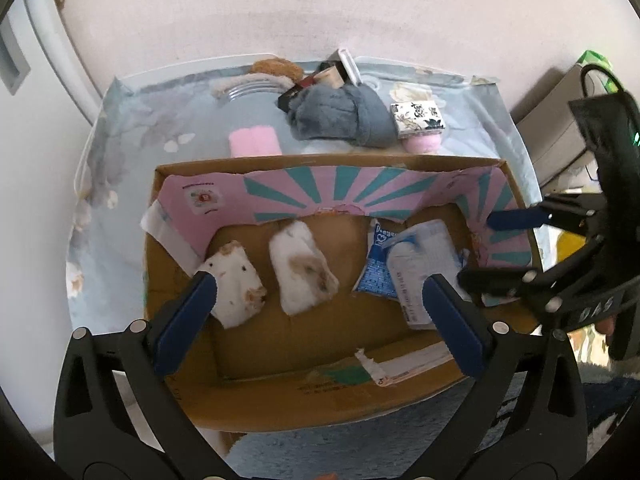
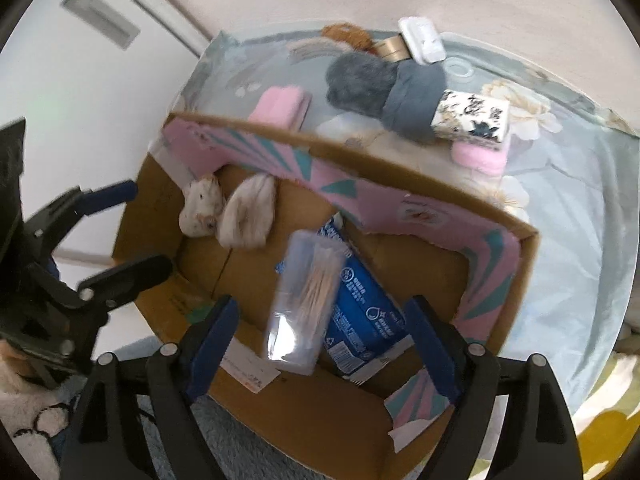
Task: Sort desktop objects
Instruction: 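Grasp the pink fuzzy sock with the left tool while the right tool grasps the tissue pack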
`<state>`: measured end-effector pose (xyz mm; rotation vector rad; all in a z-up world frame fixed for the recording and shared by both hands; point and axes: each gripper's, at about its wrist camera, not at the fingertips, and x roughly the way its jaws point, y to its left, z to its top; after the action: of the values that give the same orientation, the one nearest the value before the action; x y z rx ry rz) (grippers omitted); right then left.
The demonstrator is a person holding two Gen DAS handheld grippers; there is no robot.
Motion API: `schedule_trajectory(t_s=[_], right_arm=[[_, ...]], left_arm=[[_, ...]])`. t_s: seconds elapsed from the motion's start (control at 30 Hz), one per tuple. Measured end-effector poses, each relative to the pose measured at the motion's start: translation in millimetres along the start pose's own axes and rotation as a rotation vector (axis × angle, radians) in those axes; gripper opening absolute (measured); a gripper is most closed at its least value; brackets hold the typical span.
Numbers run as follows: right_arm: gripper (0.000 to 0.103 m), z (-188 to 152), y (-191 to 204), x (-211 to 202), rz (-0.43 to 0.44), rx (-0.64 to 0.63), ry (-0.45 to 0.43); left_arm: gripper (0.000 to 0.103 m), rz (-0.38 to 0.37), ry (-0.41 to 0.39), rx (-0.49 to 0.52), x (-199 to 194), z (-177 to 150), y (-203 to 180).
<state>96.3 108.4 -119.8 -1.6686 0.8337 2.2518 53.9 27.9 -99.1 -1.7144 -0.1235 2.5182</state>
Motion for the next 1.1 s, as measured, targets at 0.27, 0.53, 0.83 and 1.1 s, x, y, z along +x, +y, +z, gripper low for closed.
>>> schedule_trajectory(t_s=[0.27,0.53,0.83,1.1], right_arm=[[0.083,4,-6,-13,-0.021,0.062,-0.044],[0.083,6,-4,-31,-0.069,0.063,-0.095],[0.083,5,-8,-54,-0.14,0.143,-0.185],[0.083,7,-21,-61,-0.202,0.215,-0.201]], left_arm=[[0.102,-0.013,-0.011,-0.017,-4,4,11],[0.102,0.0,-0.053,0.001,-20,16,25],[0.102,-0.025,-0.059,0.023,-21,31,37],[0.102,-0.01,-0.007,0.08,-8,57,46]])
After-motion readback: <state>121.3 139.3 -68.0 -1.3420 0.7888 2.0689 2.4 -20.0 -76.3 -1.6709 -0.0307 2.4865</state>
